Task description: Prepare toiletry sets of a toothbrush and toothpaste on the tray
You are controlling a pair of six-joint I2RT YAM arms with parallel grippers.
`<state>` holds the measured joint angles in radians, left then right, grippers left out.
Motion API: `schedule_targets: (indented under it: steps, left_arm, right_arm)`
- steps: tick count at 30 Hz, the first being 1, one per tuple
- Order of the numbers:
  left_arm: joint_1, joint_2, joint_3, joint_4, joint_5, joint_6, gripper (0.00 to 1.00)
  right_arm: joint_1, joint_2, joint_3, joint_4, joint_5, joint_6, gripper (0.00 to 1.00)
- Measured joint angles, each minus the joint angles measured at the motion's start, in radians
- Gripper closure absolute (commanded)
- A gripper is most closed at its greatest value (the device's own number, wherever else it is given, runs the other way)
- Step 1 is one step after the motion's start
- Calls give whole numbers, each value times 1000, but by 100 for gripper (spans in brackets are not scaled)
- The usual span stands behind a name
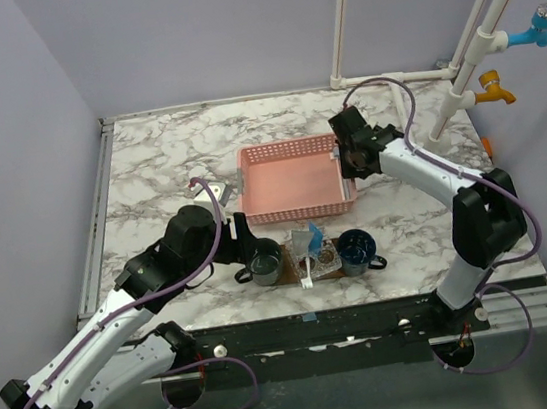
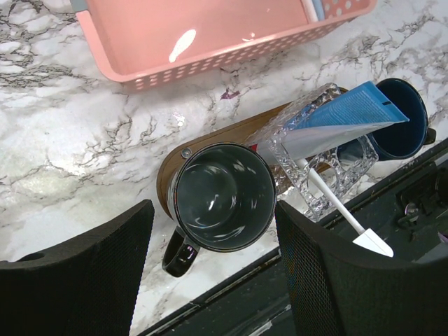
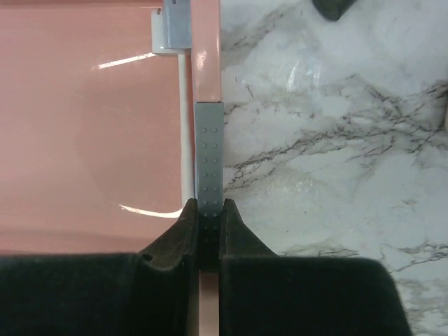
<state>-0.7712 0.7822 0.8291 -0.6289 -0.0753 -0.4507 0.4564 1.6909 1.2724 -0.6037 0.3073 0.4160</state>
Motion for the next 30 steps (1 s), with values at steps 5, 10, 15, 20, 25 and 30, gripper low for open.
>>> schedule_targets:
  steps: [5,10,15,20,25,30]
  left_arm:
    - [2,0,0,0,4,0,30]
    - [5,0,0,1,7,0,30]
    - [5,0,0,2,9,0,30]
    - [5,-2,0,2,10,0,30]
    - [6,-3,0,3,12,0,30]
    - [6,-3,0,3,12,0,30]
  right_arm:
    - [0,0,115,-51,40,-53,100]
    - [0,-6,193,-92,53,-85,100]
    - [0,-20,196,-99,53,-96,100]
    - [0,-20,146,-98,40,-96,100]
    - [0,0,102,-102,9,-97,100]
    - [0,40,71,-87,2,-93,83]
